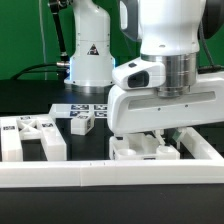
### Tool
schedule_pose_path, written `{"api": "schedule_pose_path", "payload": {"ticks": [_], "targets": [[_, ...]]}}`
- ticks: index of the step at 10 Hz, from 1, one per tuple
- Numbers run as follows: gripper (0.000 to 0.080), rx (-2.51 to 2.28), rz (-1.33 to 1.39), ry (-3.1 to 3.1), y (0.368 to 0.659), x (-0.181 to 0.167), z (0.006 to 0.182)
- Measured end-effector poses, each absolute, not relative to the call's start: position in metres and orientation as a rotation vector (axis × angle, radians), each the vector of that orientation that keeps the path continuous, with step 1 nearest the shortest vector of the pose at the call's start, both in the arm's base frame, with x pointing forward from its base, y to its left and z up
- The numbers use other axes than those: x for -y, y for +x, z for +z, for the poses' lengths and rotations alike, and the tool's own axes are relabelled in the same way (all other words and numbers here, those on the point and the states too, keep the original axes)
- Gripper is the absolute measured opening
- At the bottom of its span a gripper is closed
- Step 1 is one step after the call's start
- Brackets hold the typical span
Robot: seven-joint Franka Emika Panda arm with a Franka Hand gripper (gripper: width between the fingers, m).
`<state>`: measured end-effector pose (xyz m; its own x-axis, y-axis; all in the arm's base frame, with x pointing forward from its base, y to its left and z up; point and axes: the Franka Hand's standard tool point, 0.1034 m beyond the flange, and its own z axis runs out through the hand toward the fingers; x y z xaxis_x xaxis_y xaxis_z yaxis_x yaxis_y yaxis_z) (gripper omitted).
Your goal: Assemble chair
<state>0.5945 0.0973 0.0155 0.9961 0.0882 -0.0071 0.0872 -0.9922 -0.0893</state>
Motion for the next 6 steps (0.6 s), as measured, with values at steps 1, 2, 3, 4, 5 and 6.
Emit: {"api": "schedule_pose_path", "payload": {"ticks": [1, 2, 3, 4, 5, 6], "targets": [[0.0038, 0.126, 0.011, -3.049, 0.597, -0.101, 0.015], [0.0038, 0.124, 0.004, -3.048, 0.6, -0.106, 0.016], [0.0038, 0.13, 0.001, -3.048, 0.602, -0.108, 0.016], [0.0038, 0.13, 0.0, -3.048, 0.602, -0.109, 0.016], [0.0038, 0.128, -0.001, -3.048, 0.602, -0.11, 0.016], [0.0038, 0.126, -0.001, -3.048, 0.602, -0.112, 0.016]]}}
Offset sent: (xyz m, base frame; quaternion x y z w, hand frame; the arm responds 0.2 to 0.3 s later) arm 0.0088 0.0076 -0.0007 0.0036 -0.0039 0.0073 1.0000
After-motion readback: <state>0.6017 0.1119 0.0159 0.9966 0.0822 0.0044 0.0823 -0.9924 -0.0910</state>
